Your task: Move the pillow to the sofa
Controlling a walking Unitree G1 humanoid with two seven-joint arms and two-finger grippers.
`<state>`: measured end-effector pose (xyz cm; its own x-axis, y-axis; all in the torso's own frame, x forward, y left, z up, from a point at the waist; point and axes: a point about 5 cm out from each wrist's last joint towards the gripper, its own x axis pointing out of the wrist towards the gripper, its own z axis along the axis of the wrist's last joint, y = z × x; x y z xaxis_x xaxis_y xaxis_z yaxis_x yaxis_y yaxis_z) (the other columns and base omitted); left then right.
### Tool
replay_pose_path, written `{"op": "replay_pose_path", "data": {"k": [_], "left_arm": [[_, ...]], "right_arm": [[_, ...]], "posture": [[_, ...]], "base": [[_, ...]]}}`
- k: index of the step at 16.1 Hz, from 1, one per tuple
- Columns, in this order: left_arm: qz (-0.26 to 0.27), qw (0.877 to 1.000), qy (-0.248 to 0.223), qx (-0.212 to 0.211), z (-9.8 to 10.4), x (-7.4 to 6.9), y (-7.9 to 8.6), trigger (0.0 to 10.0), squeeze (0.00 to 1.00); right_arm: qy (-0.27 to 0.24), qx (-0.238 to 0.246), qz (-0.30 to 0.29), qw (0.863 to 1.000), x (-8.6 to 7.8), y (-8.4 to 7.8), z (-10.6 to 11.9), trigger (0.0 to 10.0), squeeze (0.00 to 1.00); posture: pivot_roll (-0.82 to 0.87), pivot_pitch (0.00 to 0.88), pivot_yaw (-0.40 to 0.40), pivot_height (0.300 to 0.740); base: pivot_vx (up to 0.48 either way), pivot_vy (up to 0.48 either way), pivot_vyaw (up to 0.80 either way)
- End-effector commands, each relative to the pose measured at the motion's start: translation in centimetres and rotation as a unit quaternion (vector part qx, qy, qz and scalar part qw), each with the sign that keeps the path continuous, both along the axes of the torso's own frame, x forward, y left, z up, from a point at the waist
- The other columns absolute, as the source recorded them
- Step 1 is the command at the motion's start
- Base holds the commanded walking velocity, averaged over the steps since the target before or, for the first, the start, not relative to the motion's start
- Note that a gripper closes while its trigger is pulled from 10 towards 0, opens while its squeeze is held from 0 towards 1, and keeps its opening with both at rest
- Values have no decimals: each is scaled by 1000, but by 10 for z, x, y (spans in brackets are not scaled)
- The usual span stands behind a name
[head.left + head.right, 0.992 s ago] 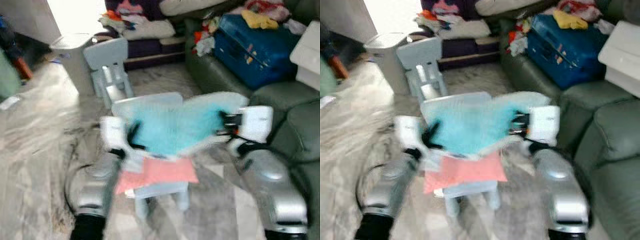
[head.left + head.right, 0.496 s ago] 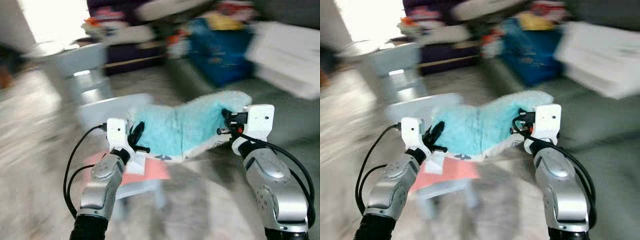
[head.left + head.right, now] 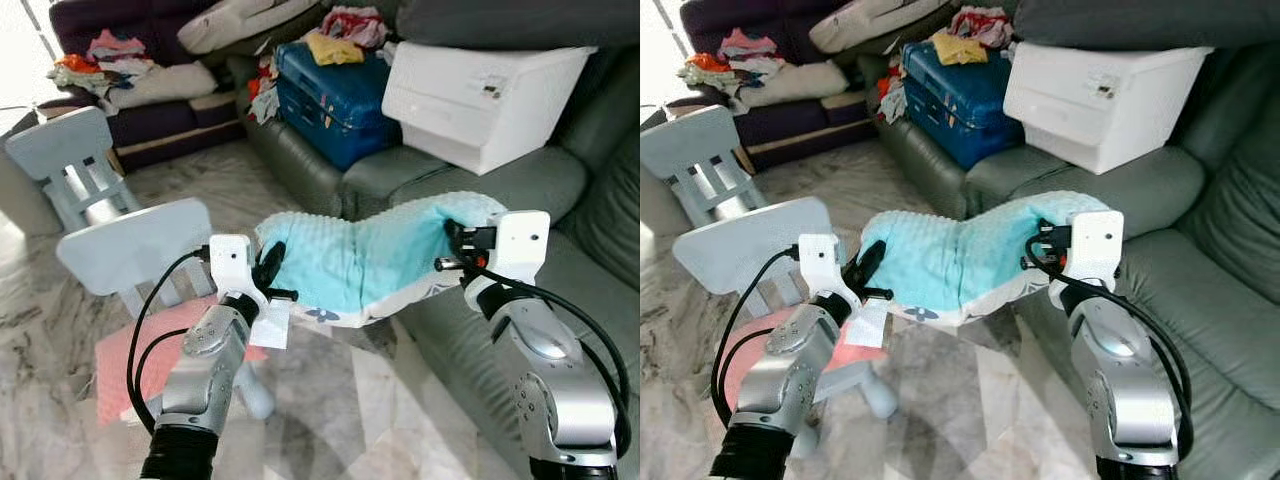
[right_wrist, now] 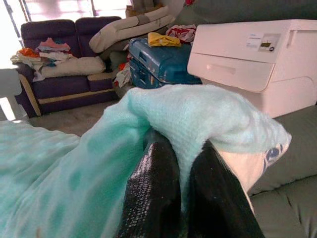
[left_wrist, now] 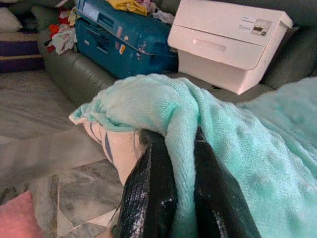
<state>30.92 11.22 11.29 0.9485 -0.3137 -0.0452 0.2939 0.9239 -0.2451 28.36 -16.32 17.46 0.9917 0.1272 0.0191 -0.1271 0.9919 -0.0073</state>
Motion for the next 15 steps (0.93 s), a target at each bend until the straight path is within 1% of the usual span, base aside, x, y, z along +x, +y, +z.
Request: {"op": "replay_pose_path", "data": {"k": [1, 6, 13, 15], "left_arm": [[11, 1000, -6, -1, 5, 4, 10, 10000, 0], [13, 1000, -1, 0, 6, 5, 10, 10000, 0], [-1, 1000, 12, 3, 2, 5, 6, 10000, 0], [-2, 1000, 15, 11, 1, 6, 5, 10000, 0]], "right_arm": [[-20, 7, 19, 1000, 0, 10, 9, 10000, 0], [-20, 7, 17, 1000, 0, 10, 9, 10000, 0], [-17, 0, 10, 1000, 0, 9, 8, 10000, 0], [-16, -1, 8, 1000, 0, 9, 8, 10000, 0]], "posture": [[-267, 0, 65, 740], [-267, 0, 68, 740], [-270, 0, 70, 740], [-271, 0, 70, 740]], "base": [[0, 480, 0], [0, 480, 0], [0, 480, 0], [0, 480, 0]]}}
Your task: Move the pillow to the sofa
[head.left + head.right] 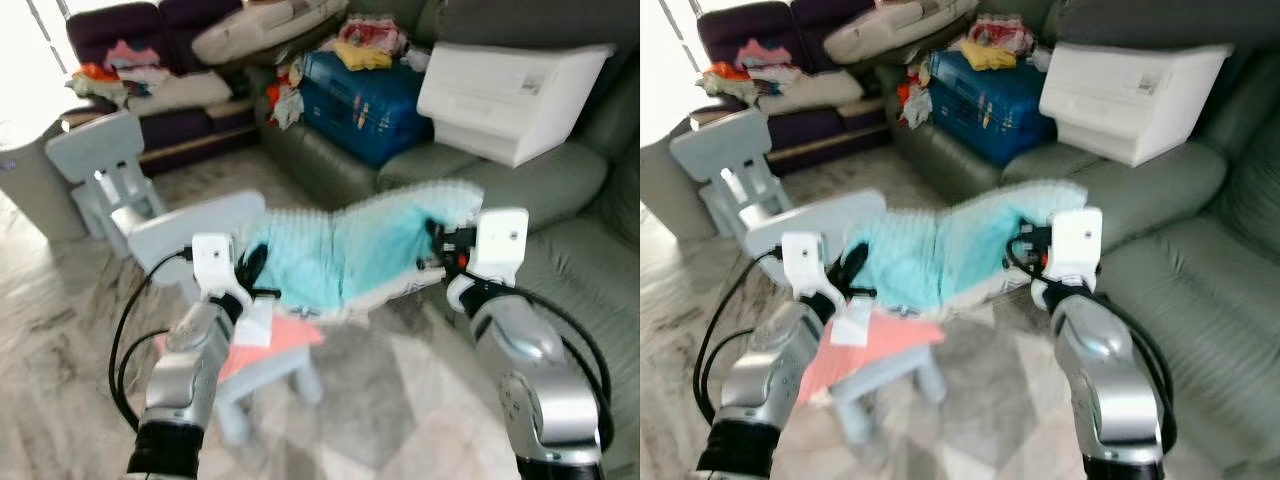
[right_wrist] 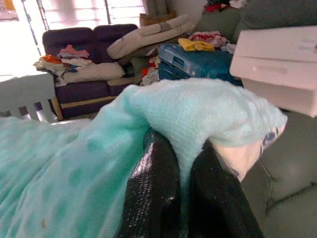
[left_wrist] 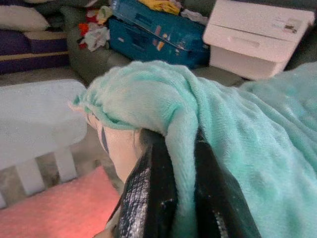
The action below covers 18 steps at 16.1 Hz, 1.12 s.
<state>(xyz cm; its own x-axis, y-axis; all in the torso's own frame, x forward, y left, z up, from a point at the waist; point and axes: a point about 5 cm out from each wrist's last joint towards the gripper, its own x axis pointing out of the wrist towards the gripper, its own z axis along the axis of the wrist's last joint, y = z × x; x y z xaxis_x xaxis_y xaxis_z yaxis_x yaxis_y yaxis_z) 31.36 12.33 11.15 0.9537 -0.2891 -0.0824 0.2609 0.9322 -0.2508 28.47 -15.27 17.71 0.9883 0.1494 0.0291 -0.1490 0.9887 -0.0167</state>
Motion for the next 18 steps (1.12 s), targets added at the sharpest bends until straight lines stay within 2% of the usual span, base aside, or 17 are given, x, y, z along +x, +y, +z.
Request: {"op": "replay_pose_path", "data": {"k": [1, 8, 18], "left_arm": [[-14, 1000, -4, 12, 3, 2, -6, 10000, 0], [-22, 999, -31, 15, 9, 5, -6, 10000, 0], [-43, 999, -28, -3, 8, 3, -10, 10000, 0]], "right_arm": [[-10, 3, -4, 1000, -1, -2, 5, 10000, 0], [-9, -1, -4, 1000, -1, -2, 5, 10000, 0], [-7, 0, 1, 1000, -1, -1, 6, 10000, 0]], "posture": [[-271, 0, 70, 740], [-279, 0, 65, 740], [-283, 0, 65, 740]], "base": [[0, 0, 0], [0, 0, 0], [0, 0, -498]]}}
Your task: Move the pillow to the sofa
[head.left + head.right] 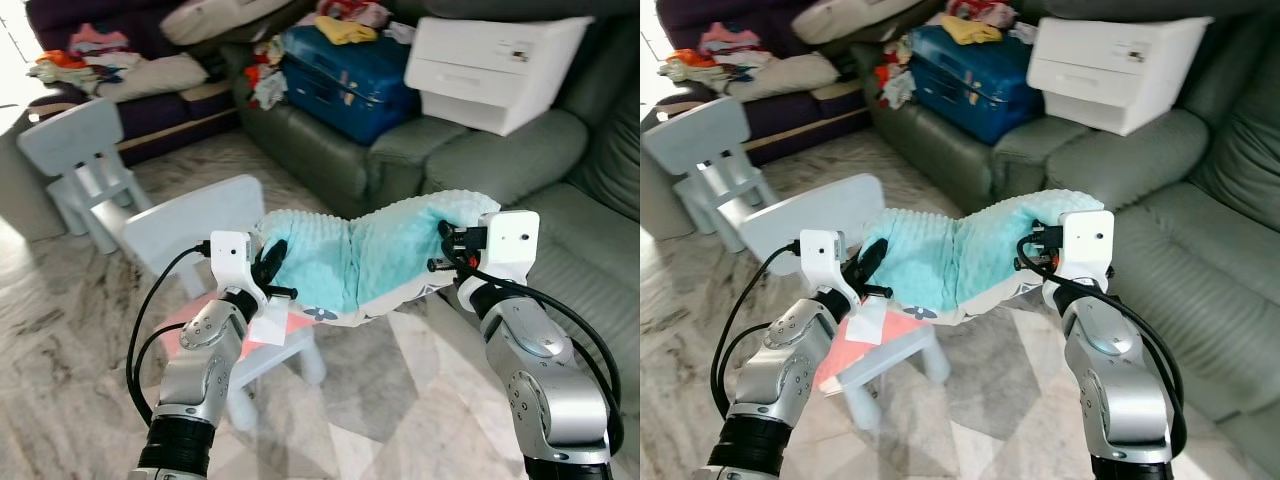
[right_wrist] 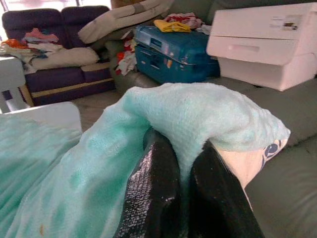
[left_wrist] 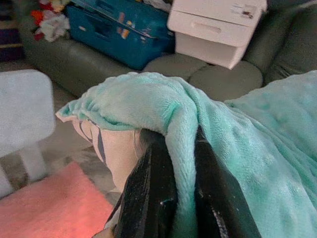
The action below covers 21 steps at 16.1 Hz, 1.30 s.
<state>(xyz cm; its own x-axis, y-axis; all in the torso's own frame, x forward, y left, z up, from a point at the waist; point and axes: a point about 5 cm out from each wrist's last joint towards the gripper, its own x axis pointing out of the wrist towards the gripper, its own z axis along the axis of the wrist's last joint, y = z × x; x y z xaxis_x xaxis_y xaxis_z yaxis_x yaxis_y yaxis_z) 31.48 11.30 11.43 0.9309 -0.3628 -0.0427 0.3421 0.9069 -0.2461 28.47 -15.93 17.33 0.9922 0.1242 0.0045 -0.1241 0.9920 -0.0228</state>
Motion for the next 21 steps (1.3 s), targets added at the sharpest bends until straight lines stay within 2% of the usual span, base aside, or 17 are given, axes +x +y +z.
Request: {"op": "replay_pose_path", "data": {"k": [1, 5, 9, 13, 15, 21], "left_arm": [[-5, 1000, -8, 0, 5, 1, 0, 10000, 0], [-5, 1000, -5, -2, 2, -1, -2, 10000, 0], [29, 1000, -4, 8, 0, 0, 3, 10000, 0], [65, 998, -7, 16, -1, -6, 22, 10000, 0], [68, 998, -6, 16, -3, -9, 24, 10000, 0], [38, 999, -10, 8, 0, -6, 17, 10000, 0]], "right_arm": [[-19, 5, 14, 1000, -1, 5, 10, 10000, 0], [-15, 5, 19, 1000, -2, 7, 8, 10000, 0], [-13, 4, 43, 999, 4, 14, 6, 10000, 0], [-12, 8, 84, 996, 16, 31, 5, 10000, 0], [-14, 11, 90, 996, 19, 36, 5, 10000, 0], [-15, 21, 74, 997, 16, 33, 0, 10000, 0]], "posture": [[-283, 0, 65, 740], [-276, 0, 48, 740], [-233, 0, 0, 740], [-166, 0, -33, 740], [-161, 0, -26, 740], [-183, 0, 10, 740]], "base": [[0, 0, -563], [0, 0, -563], [0, 0, -122], [0, 0, 0], [0, 0, 0], [0, 0, -280]]}}
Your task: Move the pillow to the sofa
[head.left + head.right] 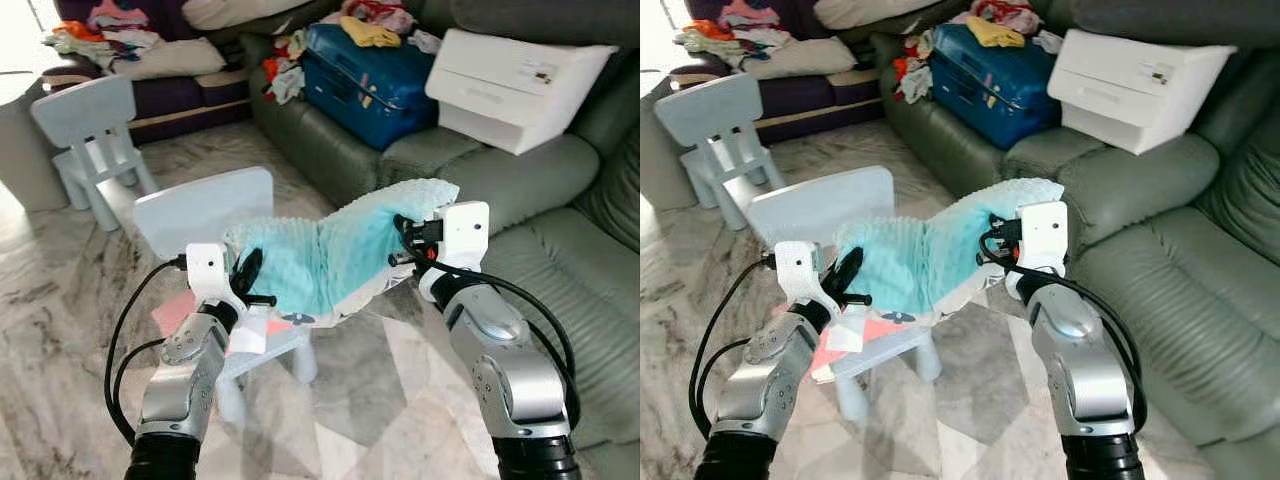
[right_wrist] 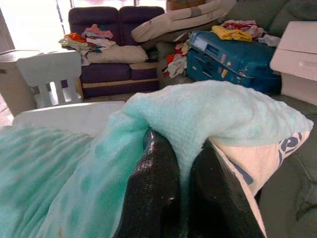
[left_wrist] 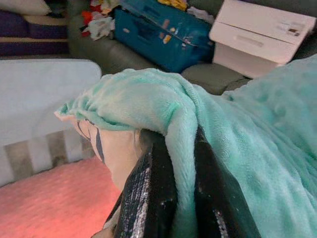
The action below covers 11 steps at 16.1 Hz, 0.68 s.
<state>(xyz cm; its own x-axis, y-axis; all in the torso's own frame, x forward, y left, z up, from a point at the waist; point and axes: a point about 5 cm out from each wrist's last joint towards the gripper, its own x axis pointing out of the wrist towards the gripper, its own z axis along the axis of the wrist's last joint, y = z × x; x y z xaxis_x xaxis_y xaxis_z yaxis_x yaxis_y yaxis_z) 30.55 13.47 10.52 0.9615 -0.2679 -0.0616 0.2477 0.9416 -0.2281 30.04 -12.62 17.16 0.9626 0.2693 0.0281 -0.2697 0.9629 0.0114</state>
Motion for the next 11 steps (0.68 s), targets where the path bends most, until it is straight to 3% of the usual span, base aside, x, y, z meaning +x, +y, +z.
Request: {"op": "replay_pose_path", "data": {"k": [1, 11], "left_arm": [[-14, 1000, -16, -1, 9, 4, -5, 10000, 0], [-25, 1000, -9, -4, 6, 1, -9, 10000, 0]], "right_arm": [[-7, 1, -4, 1000, 0, -1, 2, 10000, 0], [-7, -2, -7, 1000, -3, -3, 1, 10000, 0]], "posture": [[-187, 0, 12, 740], [-198, 0, 15, 740]], "base": [[0, 0, -531], [224, 0, -587]]}}
